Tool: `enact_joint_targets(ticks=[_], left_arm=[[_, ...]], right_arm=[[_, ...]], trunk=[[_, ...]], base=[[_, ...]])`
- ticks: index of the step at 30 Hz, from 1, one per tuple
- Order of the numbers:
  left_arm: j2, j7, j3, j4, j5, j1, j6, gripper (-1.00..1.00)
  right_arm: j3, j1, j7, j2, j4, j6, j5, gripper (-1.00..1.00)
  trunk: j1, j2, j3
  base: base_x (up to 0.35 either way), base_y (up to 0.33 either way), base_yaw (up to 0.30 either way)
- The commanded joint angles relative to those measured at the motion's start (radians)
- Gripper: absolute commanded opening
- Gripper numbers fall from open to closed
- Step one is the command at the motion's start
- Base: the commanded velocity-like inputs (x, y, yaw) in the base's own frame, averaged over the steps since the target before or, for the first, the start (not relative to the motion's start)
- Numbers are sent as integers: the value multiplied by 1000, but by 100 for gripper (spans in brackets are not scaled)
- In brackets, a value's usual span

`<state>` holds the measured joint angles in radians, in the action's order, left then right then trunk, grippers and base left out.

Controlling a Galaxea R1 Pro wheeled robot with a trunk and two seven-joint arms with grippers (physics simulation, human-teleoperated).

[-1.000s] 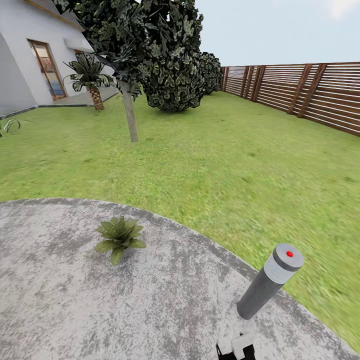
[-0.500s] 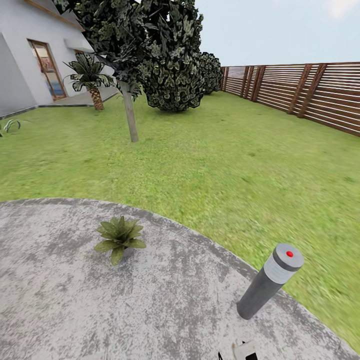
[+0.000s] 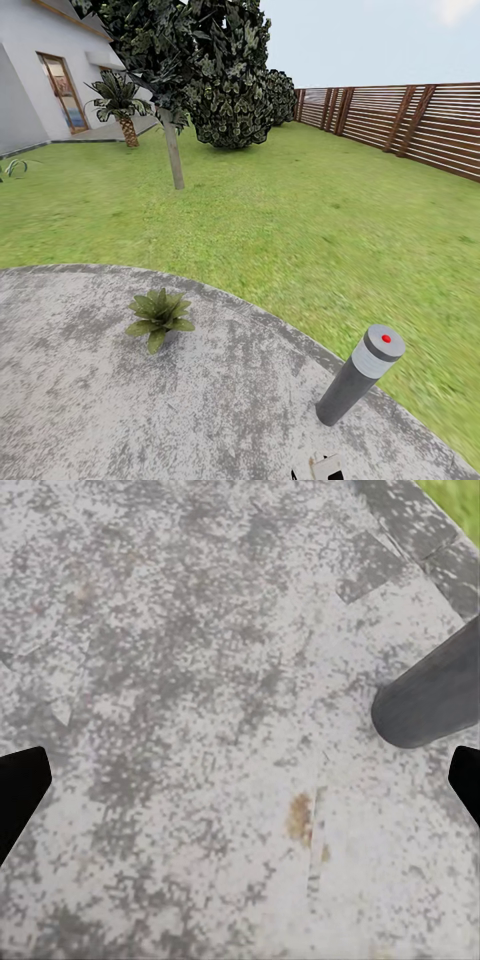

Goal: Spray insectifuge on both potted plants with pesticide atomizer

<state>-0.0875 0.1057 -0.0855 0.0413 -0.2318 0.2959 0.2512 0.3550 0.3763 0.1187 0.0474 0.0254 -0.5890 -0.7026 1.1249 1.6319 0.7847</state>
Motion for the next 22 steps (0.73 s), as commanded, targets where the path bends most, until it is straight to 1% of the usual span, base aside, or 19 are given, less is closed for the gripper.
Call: enact_joint_targets(ticks=[1,6,22], left_arm=[[0,5,-8,4,-11,-3,7,-100],[0,6,-8,5,-11,-11,7,-100],[0,5,-8,5,-11,-11,8,-100]], right_arm=[[4,1,8,0,-1,-2,-11,100],[4,0,8,0,-1,-2,-11,100],[4,0,8,0,-1,-2,-11,100]], trunk=[[0,0,1],[0,0,1],[0,0,1]], base=[[0,0,0],[0,0,0],[0,0,0]])
